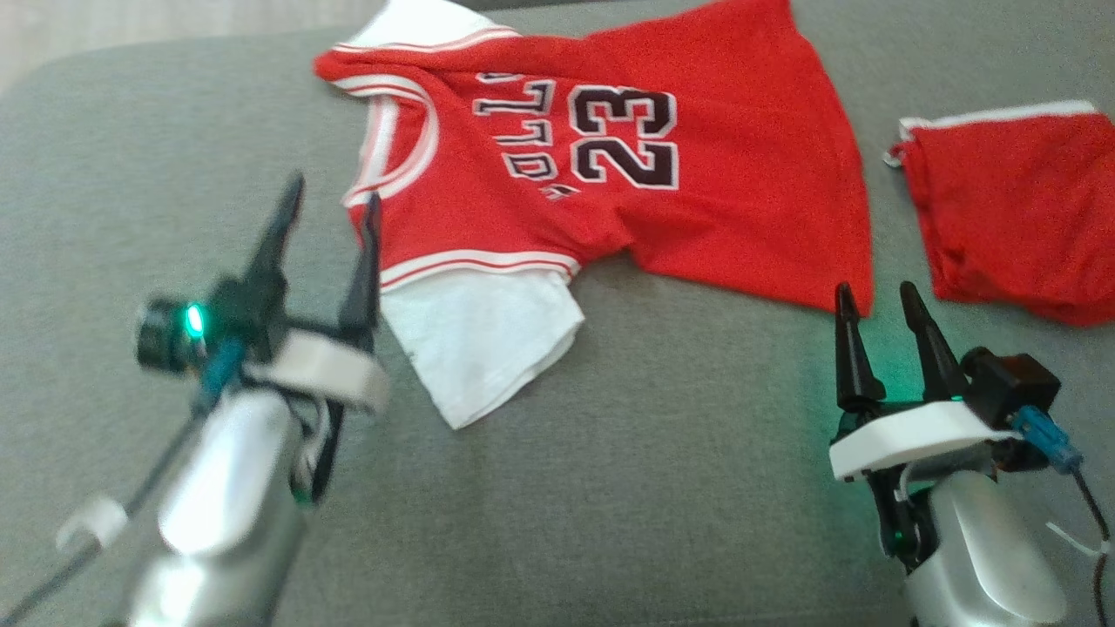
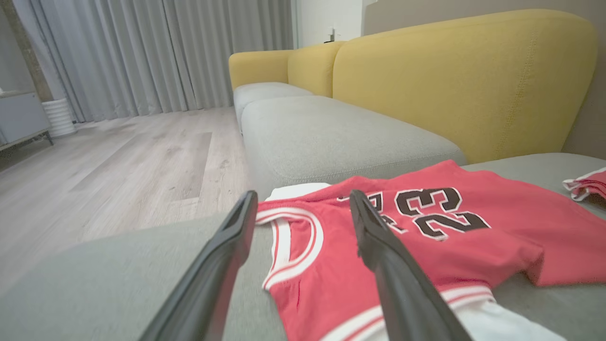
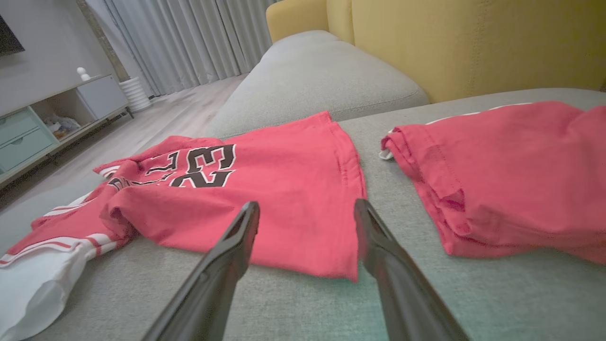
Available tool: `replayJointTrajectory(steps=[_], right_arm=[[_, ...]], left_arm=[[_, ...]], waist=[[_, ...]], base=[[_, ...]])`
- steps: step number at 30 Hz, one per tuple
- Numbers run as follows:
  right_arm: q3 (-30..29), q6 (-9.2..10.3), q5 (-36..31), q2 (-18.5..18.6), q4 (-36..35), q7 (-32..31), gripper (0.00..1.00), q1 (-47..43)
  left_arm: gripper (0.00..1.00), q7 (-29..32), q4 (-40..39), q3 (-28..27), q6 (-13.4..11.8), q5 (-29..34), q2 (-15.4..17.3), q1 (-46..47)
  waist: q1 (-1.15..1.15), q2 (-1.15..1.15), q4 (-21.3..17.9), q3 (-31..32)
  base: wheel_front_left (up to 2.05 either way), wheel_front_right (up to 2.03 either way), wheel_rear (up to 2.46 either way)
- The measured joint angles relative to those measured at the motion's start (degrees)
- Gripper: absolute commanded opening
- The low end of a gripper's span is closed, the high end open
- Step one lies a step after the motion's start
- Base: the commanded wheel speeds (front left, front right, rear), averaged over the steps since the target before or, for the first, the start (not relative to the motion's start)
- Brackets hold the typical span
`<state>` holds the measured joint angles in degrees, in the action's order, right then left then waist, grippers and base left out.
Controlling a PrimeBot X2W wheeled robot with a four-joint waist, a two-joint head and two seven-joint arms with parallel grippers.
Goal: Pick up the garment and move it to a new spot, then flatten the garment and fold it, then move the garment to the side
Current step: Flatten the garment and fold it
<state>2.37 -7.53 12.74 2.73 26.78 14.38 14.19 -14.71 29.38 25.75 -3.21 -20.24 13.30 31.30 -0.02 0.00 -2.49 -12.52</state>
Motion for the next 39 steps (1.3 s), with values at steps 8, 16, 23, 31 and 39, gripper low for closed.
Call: replayJointTrajectory(steps=[8,16,23,31,39], right_arm=[[-1.51,0.0,-0.4,0.0,0.3,0.0,1.0,-1.48],[-1.27,0.0,-0.36,-0.02,0.7,-0.01,1.0,-2.09],[-0.68,0.0,-0.18,-0.01,0.93,-0.01,1.0,-2.1],[-0.4,0.0,0.42,-0.01,1.23,-0.01,1.0,-1.98],[0.0,-0.01,0.98,-0.01,1.41,-0.01,1.0,-1.9]], left_arm=[[1.0,0.0,-6.8,-2.07,-1.96,0.18,-2.88,-12.69],[1.0,0.01,-6.76,-2.41,-1.45,0.82,-5.6,-16.68],[1.0,1.26,-1.24,-0.57,1.09,0.71,-6.73,-16.62],[1.0,6.99,3.18,3.26,3.8,-0.05,-7.8,-16.17],[1.0,8.66,5.41,3.86,3.72,-0.05,-7.67,-13.77]], waist=[[0.01,0.0,3.97,2.95],[0.01,0.0,5.28,4.53],[0.02,0.0,4.29,4.26],[0.02,0.0,1.86,2.63],[0.02,0.0,0.04,1.05]], base=[[0.0,0.0,0.0],[0.0,0.0,0.0],[0.0,0.0,0.0],[0.0,0.0,0.0],[0.0,0.0,0.0]])
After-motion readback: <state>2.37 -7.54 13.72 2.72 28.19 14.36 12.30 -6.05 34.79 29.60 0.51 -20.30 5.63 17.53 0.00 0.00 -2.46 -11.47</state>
